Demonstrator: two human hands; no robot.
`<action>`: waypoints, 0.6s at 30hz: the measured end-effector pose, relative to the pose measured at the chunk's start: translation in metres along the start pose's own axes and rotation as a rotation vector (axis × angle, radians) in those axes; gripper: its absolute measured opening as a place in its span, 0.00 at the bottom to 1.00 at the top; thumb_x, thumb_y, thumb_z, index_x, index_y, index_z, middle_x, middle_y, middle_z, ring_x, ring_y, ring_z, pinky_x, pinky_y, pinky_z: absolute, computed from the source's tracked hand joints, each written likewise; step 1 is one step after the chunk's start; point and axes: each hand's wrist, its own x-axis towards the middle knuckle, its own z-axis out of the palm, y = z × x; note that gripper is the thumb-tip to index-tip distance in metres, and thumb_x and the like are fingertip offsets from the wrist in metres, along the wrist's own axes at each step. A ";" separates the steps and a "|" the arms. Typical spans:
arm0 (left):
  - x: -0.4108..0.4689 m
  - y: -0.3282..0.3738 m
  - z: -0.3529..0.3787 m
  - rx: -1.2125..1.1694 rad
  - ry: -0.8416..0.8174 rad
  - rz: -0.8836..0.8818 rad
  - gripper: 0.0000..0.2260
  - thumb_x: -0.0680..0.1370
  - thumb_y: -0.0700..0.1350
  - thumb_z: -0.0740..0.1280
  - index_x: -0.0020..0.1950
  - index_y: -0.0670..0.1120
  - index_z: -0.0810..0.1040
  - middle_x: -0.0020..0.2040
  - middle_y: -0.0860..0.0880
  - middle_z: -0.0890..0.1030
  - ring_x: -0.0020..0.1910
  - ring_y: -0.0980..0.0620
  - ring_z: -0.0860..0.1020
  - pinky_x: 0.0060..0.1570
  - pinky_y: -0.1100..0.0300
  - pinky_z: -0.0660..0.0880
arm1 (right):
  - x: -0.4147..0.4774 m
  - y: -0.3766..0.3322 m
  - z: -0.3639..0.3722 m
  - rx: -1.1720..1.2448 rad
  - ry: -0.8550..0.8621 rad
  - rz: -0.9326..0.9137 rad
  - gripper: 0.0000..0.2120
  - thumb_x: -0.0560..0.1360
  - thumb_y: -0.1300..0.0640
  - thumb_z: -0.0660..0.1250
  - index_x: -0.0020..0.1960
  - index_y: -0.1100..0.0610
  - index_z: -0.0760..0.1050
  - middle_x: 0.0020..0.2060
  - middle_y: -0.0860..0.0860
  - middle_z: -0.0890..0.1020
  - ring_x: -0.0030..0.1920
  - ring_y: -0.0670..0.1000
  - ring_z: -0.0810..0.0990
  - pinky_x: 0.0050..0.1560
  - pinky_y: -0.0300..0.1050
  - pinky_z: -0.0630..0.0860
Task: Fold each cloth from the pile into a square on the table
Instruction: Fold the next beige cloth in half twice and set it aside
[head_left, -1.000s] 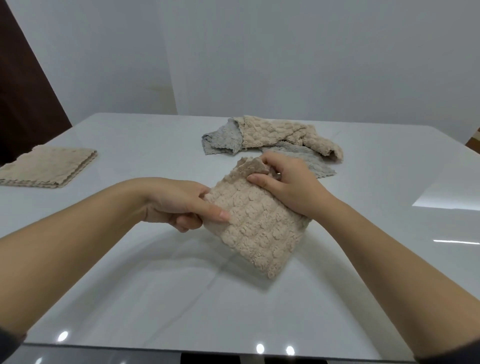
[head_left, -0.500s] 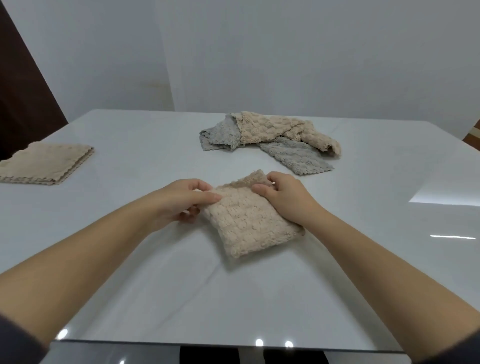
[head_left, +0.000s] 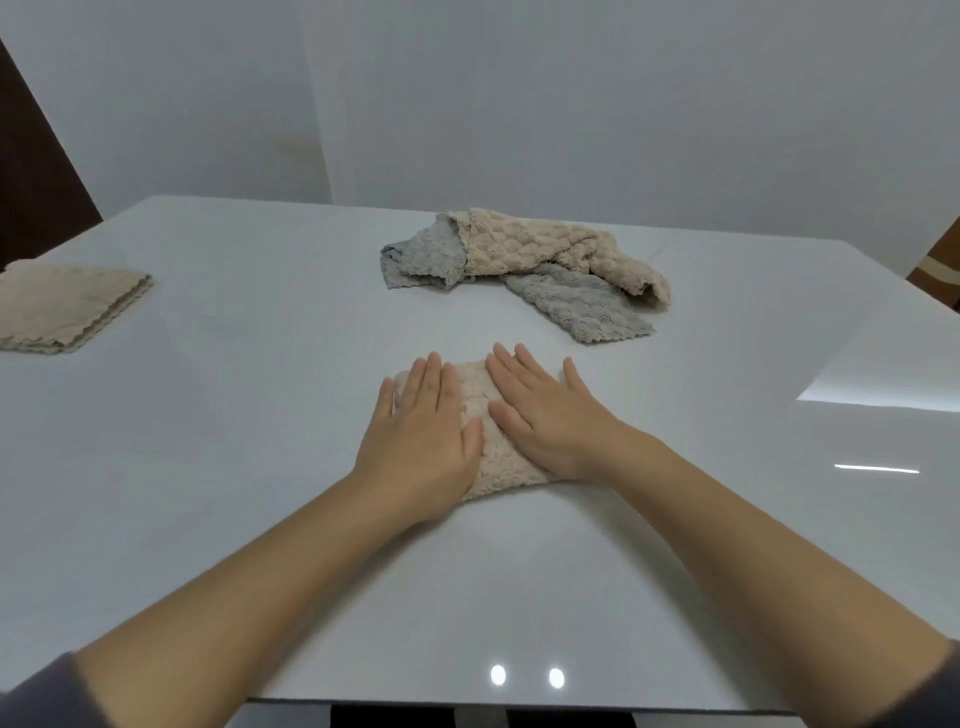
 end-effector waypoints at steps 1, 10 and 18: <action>0.001 0.000 0.001 -0.004 -0.005 -0.018 0.29 0.83 0.54 0.43 0.79 0.41 0.40 0.79 0.45 0.39 0.77 0.50 0.38 0.75 0.48 0.40 | 0.004 0.002 0.000 -0.012 0.002 -0.002 0.28 0.83 0.45 0.42 0.80 0.54 0.40 0.79 0.46 0.41 0.77 0.45 0.37 0.75 0.60 0.36; 0.000 0.004 0.005 0.013 0.024 -0.064 0.30 0.82 0.56 0.43 0.78 0.40 0.41 0.79 0.42 0.40 0.78 0.48 0.38 0.75 0.47 0.39 | 0.009 0.003 0.001 0.004 0.023 -0.015 0.28 0.83 0.45 0.43 0.80 0.53 0.42 0.79 0.45 0.44 0.78 0.45 0.41 0.75 0.61 0.38; -0.017 -0.011 -0.001 0.091 0.018 0.207 0.43 0.71 0.70 0.34 0.79 0.45 0.38 0.79 0.50 0.37 0.76 0.56 0.34 0.75 0.49 0.35 | 0.009 0.002 -0.008 0.075 0.000 0.025 0.28 0.83 0.44 0.45 0.80 0.52 0.44 0.79 0.46 0.46 0.78 0.47 0.43 0.75 0.62 0.39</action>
